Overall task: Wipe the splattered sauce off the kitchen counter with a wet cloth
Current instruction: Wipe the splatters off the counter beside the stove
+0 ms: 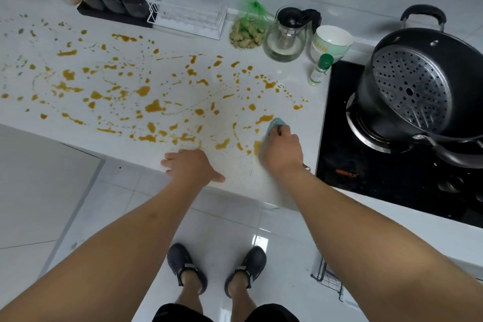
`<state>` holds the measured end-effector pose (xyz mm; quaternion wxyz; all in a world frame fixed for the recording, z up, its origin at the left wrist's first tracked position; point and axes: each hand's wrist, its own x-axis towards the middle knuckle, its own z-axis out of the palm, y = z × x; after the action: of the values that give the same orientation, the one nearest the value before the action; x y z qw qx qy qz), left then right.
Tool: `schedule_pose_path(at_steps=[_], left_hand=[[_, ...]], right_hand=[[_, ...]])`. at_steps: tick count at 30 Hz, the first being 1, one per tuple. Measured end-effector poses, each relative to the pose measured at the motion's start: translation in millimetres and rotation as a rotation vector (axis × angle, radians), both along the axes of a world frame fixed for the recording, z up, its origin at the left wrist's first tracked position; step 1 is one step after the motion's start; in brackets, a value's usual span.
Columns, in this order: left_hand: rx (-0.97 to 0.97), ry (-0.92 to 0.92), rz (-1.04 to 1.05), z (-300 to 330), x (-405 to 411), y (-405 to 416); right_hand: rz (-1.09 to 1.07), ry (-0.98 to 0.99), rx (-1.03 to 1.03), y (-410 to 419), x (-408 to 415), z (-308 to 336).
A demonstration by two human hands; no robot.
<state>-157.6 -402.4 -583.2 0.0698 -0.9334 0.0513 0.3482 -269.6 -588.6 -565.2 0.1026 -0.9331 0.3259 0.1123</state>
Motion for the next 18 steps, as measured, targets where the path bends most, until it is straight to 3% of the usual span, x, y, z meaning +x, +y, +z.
schedule_pose_path(at_steps=[5, 8, 11, 14, 18], left_hand=[[0.022, -0.007, -0.002, 4.5, -1.3, -2.1], [0.020, -0.015, -0.004, 8.5, -3.2, -1.1], [0.012, -0.015, -0.007, 10.1, -3.4, -1.0], [0.026, -0.007, 0.001, 12.2, -3.5, -2.8], [0.035, -0.020, -0.013, 14.1, -5.5, -2.2]], right_hand=[[0.171, -0.064, 0.099, 65.0, -28.3, -20.4], [0.214, -0.069, 0.099, 54.7, -46.0, -19.5], [0.067, -0.062, 0.008, 17.4, -61.6, -6.5], [-0.185, -0.041, 0.117, -19.4, -67.7, 7.9], [-0.326, -0.209, 0.200, -36.5, -66.0, 20.3]])
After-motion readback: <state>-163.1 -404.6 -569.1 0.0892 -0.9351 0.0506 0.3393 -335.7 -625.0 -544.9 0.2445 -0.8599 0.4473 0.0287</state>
